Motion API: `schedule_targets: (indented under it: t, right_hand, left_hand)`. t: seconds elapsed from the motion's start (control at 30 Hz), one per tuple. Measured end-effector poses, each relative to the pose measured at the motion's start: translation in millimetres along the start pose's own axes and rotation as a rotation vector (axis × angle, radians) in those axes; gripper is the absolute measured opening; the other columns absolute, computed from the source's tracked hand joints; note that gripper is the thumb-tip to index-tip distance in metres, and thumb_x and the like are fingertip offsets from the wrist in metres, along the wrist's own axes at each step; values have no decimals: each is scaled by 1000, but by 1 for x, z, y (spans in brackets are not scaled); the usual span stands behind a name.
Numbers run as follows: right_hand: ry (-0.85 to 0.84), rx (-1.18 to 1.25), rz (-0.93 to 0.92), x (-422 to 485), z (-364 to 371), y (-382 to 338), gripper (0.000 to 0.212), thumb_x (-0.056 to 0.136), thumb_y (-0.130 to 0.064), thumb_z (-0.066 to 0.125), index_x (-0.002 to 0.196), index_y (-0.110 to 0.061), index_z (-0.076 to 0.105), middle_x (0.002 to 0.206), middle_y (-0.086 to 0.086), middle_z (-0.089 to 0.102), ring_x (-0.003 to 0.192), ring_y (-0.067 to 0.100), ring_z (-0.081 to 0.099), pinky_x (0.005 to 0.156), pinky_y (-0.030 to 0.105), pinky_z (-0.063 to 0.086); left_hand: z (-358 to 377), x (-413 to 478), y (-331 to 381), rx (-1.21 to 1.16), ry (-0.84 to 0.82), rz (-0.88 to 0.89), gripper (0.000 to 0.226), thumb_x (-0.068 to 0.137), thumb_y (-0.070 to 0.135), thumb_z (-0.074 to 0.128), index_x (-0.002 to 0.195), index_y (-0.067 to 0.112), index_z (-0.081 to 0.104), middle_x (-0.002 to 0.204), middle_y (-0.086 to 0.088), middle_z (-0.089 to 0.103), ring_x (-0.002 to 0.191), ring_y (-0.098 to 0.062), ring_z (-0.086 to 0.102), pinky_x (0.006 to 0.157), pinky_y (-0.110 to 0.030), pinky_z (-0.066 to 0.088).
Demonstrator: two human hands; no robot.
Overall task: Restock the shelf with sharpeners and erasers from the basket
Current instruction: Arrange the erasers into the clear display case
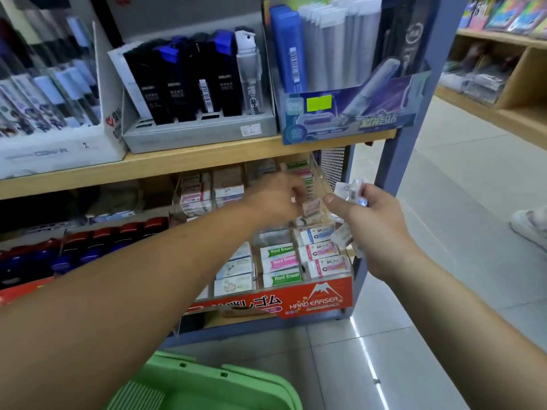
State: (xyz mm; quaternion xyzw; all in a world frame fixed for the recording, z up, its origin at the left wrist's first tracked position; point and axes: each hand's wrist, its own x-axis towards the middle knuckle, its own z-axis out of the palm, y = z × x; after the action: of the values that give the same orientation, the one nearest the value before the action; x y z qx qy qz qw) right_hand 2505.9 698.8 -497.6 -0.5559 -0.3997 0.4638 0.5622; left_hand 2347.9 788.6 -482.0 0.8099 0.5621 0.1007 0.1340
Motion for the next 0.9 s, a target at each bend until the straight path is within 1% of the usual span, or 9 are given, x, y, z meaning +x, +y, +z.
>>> schedule_targets:
  t: [0.13,0.27,0.4,0.5,0.6,0.67,0.73,0.8,0.9]
  right_hand:
    - [9,2,-3,1,0,1,23,92,-19,78,106,-4,66,96,11,78,90,34,78,80,64,61]
    - [0,-2,1,3,-1,3,22,91,-22,79,105,-10,67,97,7,79,91,32,78,82,63,62]
    - [6,4,6,2,0,2,18,93,-21,78,103,-11,67,93,3,79,86,28,79,79,59,63]
    - [7,0,8,1,1,1,18,93,-20,78,104,-11,68,92,3,79,85,28,79,79,58,64]
    - [5,-2,8,1,0,1,16,93,-20,78,104,-12,68,92,1,79,84,26,79,79,55,65]
    - [2,5,7,-2,0,-1,15,93,-19,77,103,-12,68,91,1,79,81,25,79,77,53,65]
    - [-7,8,3,-2,-1,-1,14,93,-19,77,100,-12,67,91,3,79,82,26,79,78,54,65]
    - [-9,-1,5,-3,-2,-1,14,93,-20,78,99,-13,67,91,4,79,83,28,79,79,57,64]
    - [-15,-14,10,-2,-2,-2,15,93,-21,78,99,-13,67,92,5,79,84,29,79,79,59,64]
  left_hand:
    - [-1,4,5,220,-18,41,23,90,26,69,109,37,75,109,10,70,98,-18,64,76,-32,55]
    - [4,5,0,166,59,55,13,90,42,74,101,36,77,102,15,70,92,-12,64,72,-28,51]
    - [-1,9,4,108,-66,-19,12,86,43,80,94,34,79,94,17,72,84,-5,64,66,-26,50]
    - [-1,13,6,115,-129,11,12,88,31,78,100,34,79,103,17,73,94,-8,65,71,-25,51]
    - [-4,10,7,221,-208,89,18,94,36,70,111,38,77,113,19,71,98,-10,62,64,-22,45]
    - [-5,6,4,162,-204,110,20,95,38,70,114,39,77,119,21,70,104,-9,62,78,-24,52]
    - [-4,1,-2,-85,-194,99,24,96,26,70,118,34,77,118,18,72,108,-6,63,93,-24,51]
    - [-4,-3,-8,-235,-269,98,36,98,15,65,131,26,70,111,15,71,108,-5,62,97,-20,47]
    - [-11,-4,-9,-178,-365,86,39,102,16,59,139,27,64,114,14,63,112,-5,56,93,-16,40]
